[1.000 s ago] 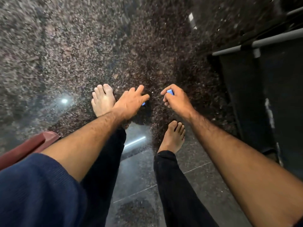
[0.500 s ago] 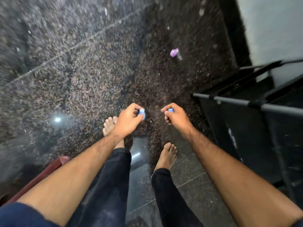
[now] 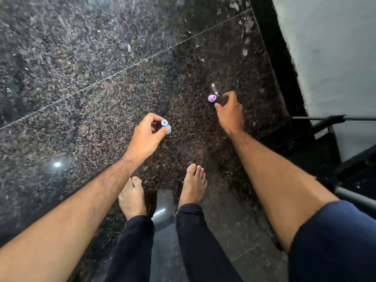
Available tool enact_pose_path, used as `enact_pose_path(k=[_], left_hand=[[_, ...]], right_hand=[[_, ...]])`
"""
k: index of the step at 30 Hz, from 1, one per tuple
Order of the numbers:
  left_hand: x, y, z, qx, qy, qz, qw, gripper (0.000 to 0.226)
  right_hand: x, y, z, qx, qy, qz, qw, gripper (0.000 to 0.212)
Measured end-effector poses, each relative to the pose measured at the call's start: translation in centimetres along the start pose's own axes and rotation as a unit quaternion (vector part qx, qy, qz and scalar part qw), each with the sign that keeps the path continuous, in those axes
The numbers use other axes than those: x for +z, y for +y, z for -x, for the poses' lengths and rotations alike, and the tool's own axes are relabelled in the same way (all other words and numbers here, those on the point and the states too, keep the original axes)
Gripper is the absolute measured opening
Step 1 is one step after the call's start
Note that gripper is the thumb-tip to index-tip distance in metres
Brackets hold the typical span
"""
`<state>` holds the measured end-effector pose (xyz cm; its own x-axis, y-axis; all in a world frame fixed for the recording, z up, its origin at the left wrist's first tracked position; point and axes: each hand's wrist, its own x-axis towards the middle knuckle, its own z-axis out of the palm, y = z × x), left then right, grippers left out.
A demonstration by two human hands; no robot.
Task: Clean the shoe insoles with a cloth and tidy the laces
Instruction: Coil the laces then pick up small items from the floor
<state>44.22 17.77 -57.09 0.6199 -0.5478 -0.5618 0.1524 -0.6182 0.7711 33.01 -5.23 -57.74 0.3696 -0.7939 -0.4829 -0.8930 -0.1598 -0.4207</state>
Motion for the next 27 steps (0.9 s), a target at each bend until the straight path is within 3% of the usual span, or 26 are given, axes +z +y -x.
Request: enact_pose_path(k=[4,11,16,21,27], left_hand=[[2.1,-3.2,-1.7,-0.002,-0.005,0.016,1.000,0.024],[3.9,-5.4,-2.1,-0.017,-0.015,0.012,1.000,0.017],[3.3,-2.9,-1.2,-0.021,-0.042,0.005,0.999,0.020],[1.0,4.0,3.2,-0.031,-0.054,-0.026,0.998,0.015],[-4.4,13.9,13.5,0.005,-0.119,-0.066,0.991,0.012]], right_hand=[[2.3,2.1,-3.4,-0.051,-0.033,0.117,0.991,0.045],[4.8,2.0,-5.8,-0.075,-0.019,0.148,0.986,0.021],[3.8,2.5,-3.5,-0.025,-0.044,-0.027,0.998,0.014],[-0.5,0.2,6.7,0.033,-0.044,-0.205,0.977,0.016],[-9.7,-4.6,20.6,0.055,-0.080,-0.248,0.964,0.015]])
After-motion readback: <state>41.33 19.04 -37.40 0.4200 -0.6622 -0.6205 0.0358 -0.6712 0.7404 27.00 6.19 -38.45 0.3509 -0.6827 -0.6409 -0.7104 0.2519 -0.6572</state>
